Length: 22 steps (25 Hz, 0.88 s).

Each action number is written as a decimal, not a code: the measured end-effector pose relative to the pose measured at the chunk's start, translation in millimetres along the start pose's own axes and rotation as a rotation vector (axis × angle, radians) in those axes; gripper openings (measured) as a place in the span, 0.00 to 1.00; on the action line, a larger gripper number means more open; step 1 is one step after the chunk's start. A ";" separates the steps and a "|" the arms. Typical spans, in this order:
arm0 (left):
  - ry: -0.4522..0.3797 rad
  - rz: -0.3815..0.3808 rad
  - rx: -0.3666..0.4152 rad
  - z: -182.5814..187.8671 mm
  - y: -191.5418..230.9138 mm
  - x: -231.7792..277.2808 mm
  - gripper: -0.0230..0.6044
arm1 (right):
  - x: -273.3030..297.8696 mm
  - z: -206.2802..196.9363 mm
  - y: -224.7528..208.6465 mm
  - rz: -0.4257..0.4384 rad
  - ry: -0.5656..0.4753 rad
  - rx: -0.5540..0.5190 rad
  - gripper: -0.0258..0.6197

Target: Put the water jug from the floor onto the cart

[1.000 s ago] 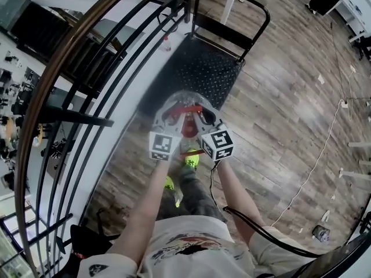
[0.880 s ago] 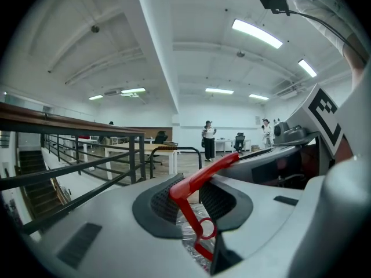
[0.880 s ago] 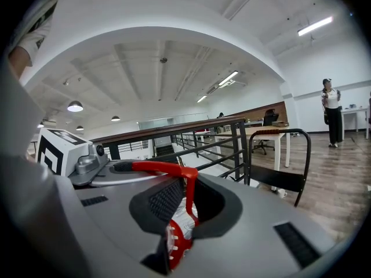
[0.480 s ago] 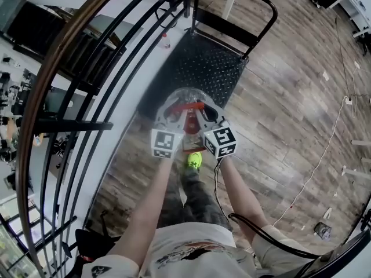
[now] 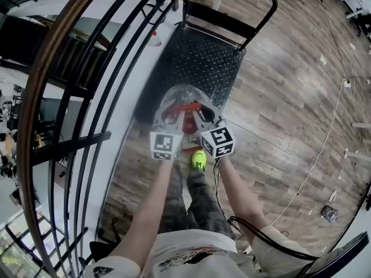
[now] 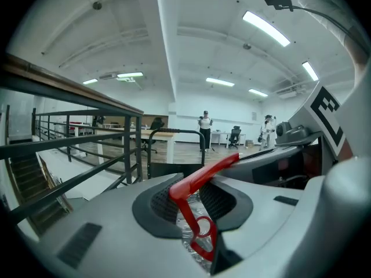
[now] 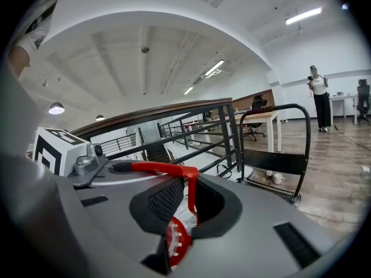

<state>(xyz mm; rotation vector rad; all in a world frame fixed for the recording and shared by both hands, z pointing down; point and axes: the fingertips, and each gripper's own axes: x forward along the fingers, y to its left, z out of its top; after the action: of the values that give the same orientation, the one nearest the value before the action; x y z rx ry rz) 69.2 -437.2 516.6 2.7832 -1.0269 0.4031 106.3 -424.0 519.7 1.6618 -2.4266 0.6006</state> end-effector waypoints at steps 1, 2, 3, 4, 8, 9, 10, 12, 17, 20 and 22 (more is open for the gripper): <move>0.005 -0.005 0.000 -4.6 5.0 4.3 0.18 | 6.8 -3.0 -2.1 -0.006 0.003 0.001 0.11; 0.010 -0.010 0.001 -8.9 10.2 8.6 0.18 | 13.7 -5.9 -4.1 -0.013 0.007 0.002 0.11; 0.013 -0.016 0.001 -12.9 15.5 13.0 0.18 | 20.5 -8.7 -6.1 -0.020 0.009 0.004 0.11; 0.015 -0.021 0.000 -16.6 20.5 17.3 0.18 | 27.2 -11.3 -8.1 -0.027 0.012 0.008 0.11; 0.027 -0.030 -0.006 -30.4 36.2 33.2 0.18 | 49.4 -21.6 -17.2 -0.042 0.016 0.027 0.11; 0.027 -0.031 -0.005 -32.5 39.2 38.0 0.18 | 54.4 -23.1 -20.7 -0.045 0.014 0.031 0.11; 0.028 -0.032 -0.003 -34.5 42.0 43.2 0.18 | 59.4 -24.4 -24.7 -0.048 0.013 0.034 0.11; 0.033 -0.034 0.001 -39.6 47.2 52.7 0.18 | 68.8 -28.1 -32.0 -0.053 0.014 0.042 0.11; 0.049 -0.037 0.006 -54.6 60.8 68.7 0.18 | 89.9 -39.3 -41.7 -0.060 0.018 0.058 0.11; 0.055 -0.044 0.006 -62.6 66.4 76.0 0.18 | 98.5 -45.5 -46.2 -0.069 0.014 0.065 0.11; 0.049 -0.048 0.006 -65.6 70.6 81.4 0.18 | 104.7 -47.2 -49.4 -0.071 0.007 0.067 0.11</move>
<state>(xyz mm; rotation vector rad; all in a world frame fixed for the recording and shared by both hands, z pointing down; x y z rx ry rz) 69.4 -525.5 606.7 2.7830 -0.9474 0.4661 106.8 -510.8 609.7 1.7605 -2.3556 0.6826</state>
